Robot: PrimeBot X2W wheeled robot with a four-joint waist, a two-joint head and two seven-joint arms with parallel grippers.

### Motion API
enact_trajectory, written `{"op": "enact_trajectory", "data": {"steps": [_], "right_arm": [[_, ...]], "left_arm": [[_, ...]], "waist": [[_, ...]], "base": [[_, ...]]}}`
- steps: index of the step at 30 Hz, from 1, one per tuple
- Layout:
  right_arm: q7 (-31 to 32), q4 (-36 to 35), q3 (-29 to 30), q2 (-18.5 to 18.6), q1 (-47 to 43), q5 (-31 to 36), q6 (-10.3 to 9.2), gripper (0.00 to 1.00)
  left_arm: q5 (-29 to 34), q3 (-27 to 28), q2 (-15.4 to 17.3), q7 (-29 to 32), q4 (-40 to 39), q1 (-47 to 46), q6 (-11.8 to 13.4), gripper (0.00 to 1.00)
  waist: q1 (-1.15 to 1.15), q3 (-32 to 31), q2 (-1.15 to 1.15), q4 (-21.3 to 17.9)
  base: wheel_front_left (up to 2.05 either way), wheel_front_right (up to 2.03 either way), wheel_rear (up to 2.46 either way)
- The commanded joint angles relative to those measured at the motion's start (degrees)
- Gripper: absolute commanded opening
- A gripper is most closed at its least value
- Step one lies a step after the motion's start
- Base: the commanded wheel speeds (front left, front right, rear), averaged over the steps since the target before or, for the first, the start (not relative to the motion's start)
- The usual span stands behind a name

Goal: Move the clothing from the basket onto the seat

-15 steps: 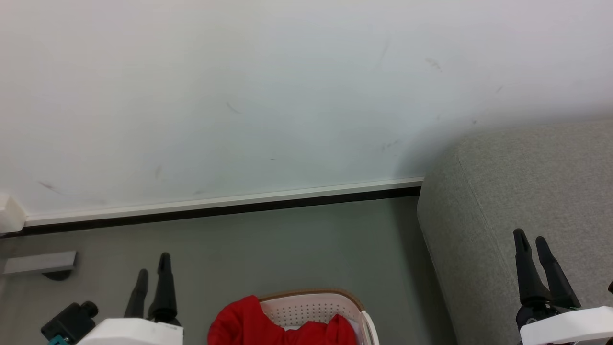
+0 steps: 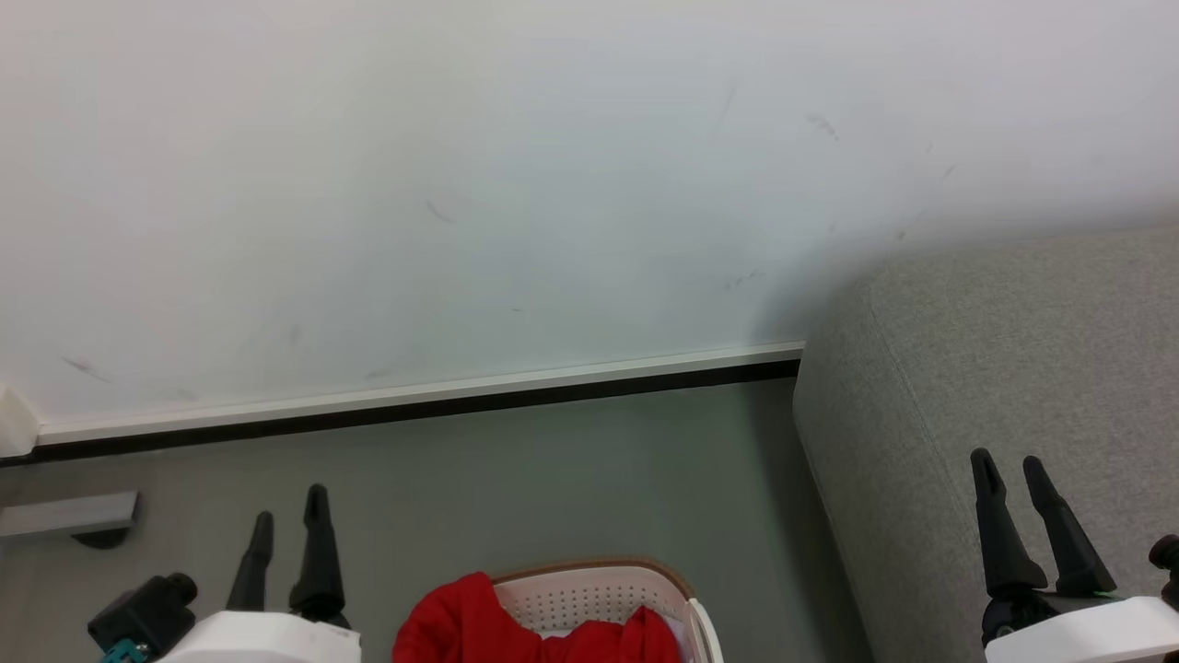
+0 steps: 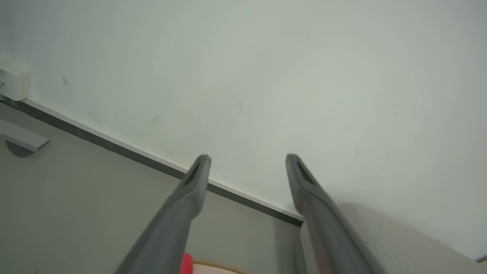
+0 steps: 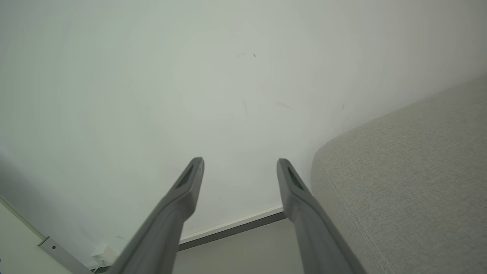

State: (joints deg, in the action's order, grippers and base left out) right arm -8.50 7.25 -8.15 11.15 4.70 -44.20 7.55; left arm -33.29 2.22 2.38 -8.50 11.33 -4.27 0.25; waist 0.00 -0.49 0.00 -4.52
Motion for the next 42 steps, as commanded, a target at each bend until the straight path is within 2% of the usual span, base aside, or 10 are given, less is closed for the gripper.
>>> {"op": "enact_trajectory", "data": {"steps": [1, 31, 42], "right_arm": [[-0.5, -0.3, -0.1, 0.8, 1.3, 1.6, -0.07, 1.00], [-4.3, 1.8, -4.5, 2.8, 2.1, 12.9, -0.10, 1.00], [-5.5, 1.3, -5.3, 3.2, 1.7, 16.8, -0.11, 1.00]], "left_arm": [[1.7, 0.1, 0.5, -0.6, -0.3, -0.1, 0.3, 1.00], [15.0, -0.9, 0.6, -4.4, 0.3, 0.3, 2.0, 1.00], [19.5, -1.7, 0.7, -5.6, 0.3, 0.1, 2.7, 1.00]], "waist": [[0.00, 0.0, 0.00, -0.1], [0.00, 0.4, 0.00, -0.9], [0.00, 0.7, 0.00, 0.3]], "base": [[0.00, 0.00, 0.00], [0.00, 0.00, 0.00], [0.00, 0.00, 0.00]]}}
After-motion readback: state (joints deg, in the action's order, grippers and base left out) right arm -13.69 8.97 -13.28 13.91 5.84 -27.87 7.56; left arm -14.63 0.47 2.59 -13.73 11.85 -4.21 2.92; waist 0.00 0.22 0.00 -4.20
